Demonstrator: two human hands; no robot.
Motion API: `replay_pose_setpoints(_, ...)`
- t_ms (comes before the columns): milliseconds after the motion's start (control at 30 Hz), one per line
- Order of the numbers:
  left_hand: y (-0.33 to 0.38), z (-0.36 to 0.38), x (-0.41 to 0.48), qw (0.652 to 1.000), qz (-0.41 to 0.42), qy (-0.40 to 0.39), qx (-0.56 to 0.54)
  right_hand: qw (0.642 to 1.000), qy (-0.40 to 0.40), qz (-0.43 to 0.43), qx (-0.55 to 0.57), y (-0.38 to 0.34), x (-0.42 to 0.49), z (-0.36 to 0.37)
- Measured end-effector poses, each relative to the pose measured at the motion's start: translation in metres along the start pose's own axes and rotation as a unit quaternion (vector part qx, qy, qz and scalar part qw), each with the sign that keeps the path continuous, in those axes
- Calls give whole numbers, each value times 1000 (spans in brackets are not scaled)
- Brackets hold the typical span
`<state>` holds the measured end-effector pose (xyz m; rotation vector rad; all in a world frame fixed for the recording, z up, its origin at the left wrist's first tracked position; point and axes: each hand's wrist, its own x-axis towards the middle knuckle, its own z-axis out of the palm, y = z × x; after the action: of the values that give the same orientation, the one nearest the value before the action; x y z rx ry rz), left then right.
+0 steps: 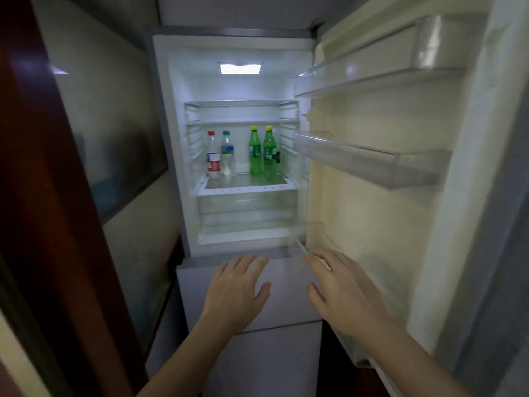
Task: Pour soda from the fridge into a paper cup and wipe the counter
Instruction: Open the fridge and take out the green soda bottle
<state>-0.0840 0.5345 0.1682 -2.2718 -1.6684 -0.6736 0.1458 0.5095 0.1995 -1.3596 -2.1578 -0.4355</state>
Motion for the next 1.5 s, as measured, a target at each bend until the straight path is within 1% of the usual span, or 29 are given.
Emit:
replay_pose_setpoints(133, -32, 5, 31, 999, -34, 21, 5, 1000, 2, -4, 9, 1, 54, 39)
replay_pose_setpoints(300, -73, 21, 91, 998, -39, 40, -12, 1000, -1, -27, 1, 8, 123, 84)
replay_pose_setpoints(433, -108, 34, 150, 997, -48, 54, -20, 999, -17, -25, -14, 21, 184, 117)
replay_pose_setpoints(633, -149, 57, 233, 996, -40, 80, -30, 999, -3, -6, -39, 40, 257, 154)
replay_pose_setpoints(900, -177, 85, 321, 995, -20, 86, -36, 997, -17, 24, -67, 71, 325, 202)
replay_pose_setpoints(1000, -188, 94, 353, 994, -18, 93, -48, 998, -23, 34, -56, 83, 357, 224)
replay_pose_setpoints(1067, -195, 100, 376, 994, -25, 86, -66, 998, -20, 51, -42, 89, 381, 238)
replay_pose_setpoints(1167, -202, 108, 415, 989, -37, 70, -125, 995, -30, 94, -26, 102, 415, 258)
replay_pose_setpoints(1367, -208, 122, 495, 973, -49, 85, -210, 975, -53, 213, 32, 144, 467, 294)
replay_pose_setpoints(1500, -207, 137, 544, 959, -49, 96, -261, 952, -32, 269, 143, 173, 481, 314)
